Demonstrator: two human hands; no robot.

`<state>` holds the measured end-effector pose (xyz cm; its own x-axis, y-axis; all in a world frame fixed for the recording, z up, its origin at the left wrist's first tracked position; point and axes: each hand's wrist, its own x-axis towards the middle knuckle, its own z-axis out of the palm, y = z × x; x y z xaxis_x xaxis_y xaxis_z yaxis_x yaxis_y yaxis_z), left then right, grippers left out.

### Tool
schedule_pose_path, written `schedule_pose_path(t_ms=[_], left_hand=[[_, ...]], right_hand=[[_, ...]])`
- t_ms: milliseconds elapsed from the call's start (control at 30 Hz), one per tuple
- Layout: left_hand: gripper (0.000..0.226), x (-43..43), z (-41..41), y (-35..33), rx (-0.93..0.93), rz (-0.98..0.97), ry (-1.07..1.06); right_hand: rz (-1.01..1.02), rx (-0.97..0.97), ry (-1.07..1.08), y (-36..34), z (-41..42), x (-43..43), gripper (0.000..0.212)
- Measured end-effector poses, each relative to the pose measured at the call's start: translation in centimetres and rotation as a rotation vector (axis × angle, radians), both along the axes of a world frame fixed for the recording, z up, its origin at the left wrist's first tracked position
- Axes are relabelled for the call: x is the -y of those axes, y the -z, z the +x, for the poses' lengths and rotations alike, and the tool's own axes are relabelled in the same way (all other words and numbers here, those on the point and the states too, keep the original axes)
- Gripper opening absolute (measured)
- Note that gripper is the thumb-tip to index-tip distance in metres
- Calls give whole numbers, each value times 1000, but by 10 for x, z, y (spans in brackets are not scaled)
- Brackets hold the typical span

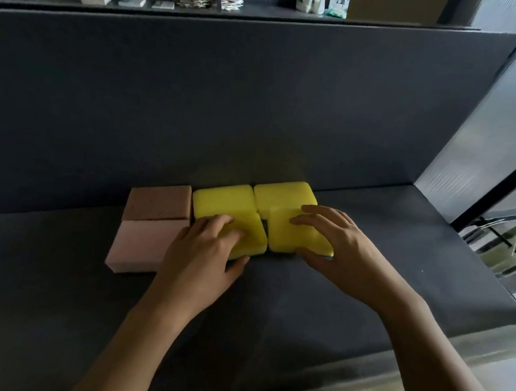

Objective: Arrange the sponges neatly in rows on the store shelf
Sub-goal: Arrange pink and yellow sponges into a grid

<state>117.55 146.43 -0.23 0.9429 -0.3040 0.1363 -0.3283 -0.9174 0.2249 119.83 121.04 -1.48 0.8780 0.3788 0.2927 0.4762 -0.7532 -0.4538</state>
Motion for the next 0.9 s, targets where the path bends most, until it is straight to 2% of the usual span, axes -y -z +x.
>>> schedule_pose_path(t_ms=[567, 667, 900], left_hand=[[49, 6, 1, -2, -10, 32, -78], [47, 5, 1, -2, -8, 32, -70], [43, 5, 4, 0, -19, 5, -51]], right_hand=[[-190, -19, -53, 8, 19, -13, 53], [-229, -86, -55, 5, 22, -14, 57], [-183, -126, -121, 3, 25, -18, 56]])
